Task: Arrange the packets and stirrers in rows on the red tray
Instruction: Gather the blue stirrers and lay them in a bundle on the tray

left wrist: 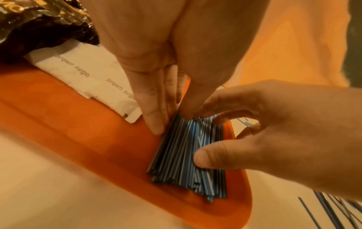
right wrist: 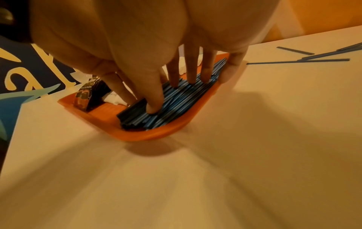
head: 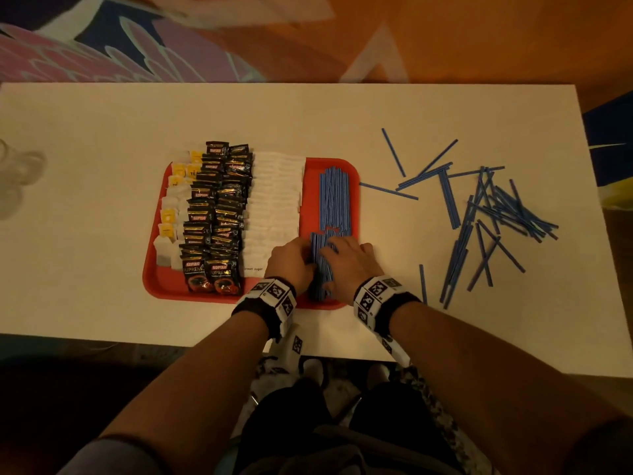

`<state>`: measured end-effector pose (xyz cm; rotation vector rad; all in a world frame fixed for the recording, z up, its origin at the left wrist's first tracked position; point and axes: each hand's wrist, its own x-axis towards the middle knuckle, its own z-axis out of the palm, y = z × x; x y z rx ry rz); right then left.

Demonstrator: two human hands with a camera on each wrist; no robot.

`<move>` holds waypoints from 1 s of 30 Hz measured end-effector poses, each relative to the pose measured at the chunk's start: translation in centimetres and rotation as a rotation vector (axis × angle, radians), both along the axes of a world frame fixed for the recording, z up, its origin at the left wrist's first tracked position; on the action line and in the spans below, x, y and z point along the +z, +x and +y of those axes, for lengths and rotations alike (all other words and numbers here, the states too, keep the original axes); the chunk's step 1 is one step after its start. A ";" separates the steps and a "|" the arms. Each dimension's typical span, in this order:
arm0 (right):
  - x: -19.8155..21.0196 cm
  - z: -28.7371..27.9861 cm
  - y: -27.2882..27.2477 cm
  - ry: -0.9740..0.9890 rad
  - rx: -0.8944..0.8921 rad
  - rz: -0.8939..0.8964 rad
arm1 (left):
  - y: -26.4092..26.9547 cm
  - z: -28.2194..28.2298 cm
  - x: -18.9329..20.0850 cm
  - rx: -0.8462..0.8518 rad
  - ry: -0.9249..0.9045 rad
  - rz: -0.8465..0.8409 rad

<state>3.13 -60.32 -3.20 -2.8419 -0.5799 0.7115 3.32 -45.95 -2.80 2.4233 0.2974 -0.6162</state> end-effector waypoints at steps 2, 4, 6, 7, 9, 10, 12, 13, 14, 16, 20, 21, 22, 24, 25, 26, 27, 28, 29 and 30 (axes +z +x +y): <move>0.0 -0.1 -0.2 0.002 -0.001 -0.003 | -0.1 0.2 -0.1 -0.082 0.010 -0.034; 0.0 -0.1 -0.4 -0.005 0.005 -0.001 | -0.2 0.2 -0.2 -0.175 0.037 -0.052; 0.0 0.0 -0.5 -0.001 -0.011 0.010 | -0.3 -0.1 -0.2 -0.245 0.051 -0.055; 0.1 0.2 -0.4 0.005 -0.023 0.014 | -0.3 -0.2 -0.3 -0.264 0.063 -0.057; 0.3 0.3 -0.4 0.018 -0.048 0.022 | -0.3 -0.3 -0.3 -0.280 0.090 -0.073; 0.3 0.2 -0.3 0.023 -0.063 0.023 | -0.3 -0.2 -0.4 -0.291 0.096 -0.085; 0.4 -0.1 -0.3 0.014 -0.081 0.020 | -0.4 0.1 -0.5 -0.358 0.107 -0.099; 0.3 -0.3 -0.4 -0.001 -0.085 0.025 | -0.5 0.2 -0.6 -0.412 0.115 -0.105; 0.2 -0.4 -0.5 -0.015 -0.089 0.033 | -0.5 0.3 -0.8 -0.460 0.120 -0.108; 0.1 -0.5 -0.7 -0.026 -0.093 0.044 | -0.6 0.4 -1.2 -0.504 0.124 -0.107; -0.1 -0.9 -0.8 0.003 -0.077 0.022 | -0.3 0.7 -1.0 -0.521 0.127 -0.128; -0.1 -1.0 -0.8 0.006 -0.078 0.017 | -0.1 0.7 -0.9 -0.539 0.137 -0.124; 0.0 -1.2 -0.9 0.003 -0.077 0.015 | 0.0 0.7 -0.8 -0.572 0.153 -0.111; 0.1 -1.4 -0.9 -0.016 -0.067 0.024 | 0.3 0.6 -0.8 -0.638 0.190 -0.073; 0.2 -1.4 -0.9 -0.021 -0.063 0.026 | 0.4 0.5 -0.7 -0.656 0.204 -0.057; 0.2 -1.4 -0.8 -0.023 -0.059 0.029 | 0.4 0.4 -0.7 -0.668 0.213 -0.050; 0.3 -1.4 -0.8 -0.025 -0.056 0.033 | 0.4 0.3 -0.7 -0.674 0.216 -0.046; 0.3 -1.4 -0.7 -0.026 -0.054 0.040 | 0.5 0.3 -0.6 -0.680 0.217 -0.042; 0.3 -1.4 -0.7 -0.025 -0.057 0.044 | 0.5 0.3 -0.6 -0.685 0.222 -0.039; 0.3 -1.6 -0.7 -0.020 -0.064 0.042 | 0.7 0.4 -0.5 -0.689 0.227 -0.044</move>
